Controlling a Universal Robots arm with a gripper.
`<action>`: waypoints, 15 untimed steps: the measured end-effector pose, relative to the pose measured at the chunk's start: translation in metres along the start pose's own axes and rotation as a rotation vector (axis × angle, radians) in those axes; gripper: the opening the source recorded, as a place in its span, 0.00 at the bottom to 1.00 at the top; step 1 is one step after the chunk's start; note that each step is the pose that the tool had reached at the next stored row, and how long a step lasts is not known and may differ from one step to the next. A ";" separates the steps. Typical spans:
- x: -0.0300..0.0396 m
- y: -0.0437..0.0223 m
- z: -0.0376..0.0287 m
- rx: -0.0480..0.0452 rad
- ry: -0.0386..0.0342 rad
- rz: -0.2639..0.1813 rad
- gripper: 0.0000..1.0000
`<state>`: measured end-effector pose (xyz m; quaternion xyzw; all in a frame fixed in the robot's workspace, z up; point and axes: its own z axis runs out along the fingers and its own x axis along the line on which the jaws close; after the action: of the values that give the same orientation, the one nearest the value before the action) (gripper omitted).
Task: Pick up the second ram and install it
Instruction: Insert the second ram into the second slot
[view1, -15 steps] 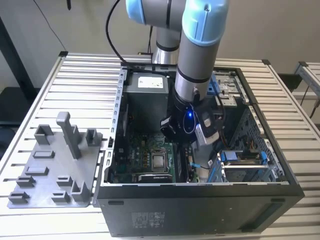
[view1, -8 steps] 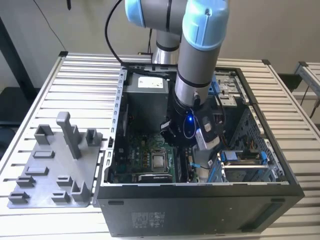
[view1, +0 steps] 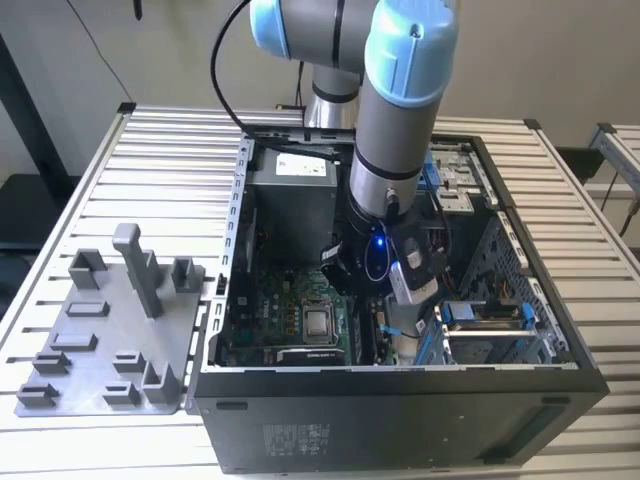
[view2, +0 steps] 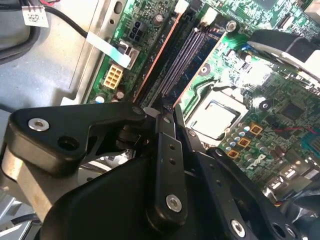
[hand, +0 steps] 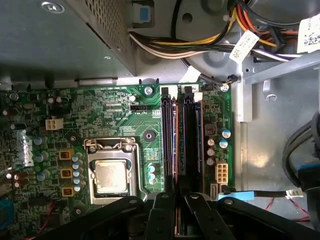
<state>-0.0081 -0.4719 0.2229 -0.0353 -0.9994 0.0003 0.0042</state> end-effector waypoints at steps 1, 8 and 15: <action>0.0000 0.0000 0.0000 0.0000 0.0000 0.000 0.14; 0.0000 0.0000 0.0001 -0.0001 0.0000 0.001 0.14; 0.0001 0.0013 0.0002 0.0001 -0.0001 -0.031 0.14</action>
<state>-0.0081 -0.4706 0.2227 -0.0199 -0.9998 0.0003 0.0042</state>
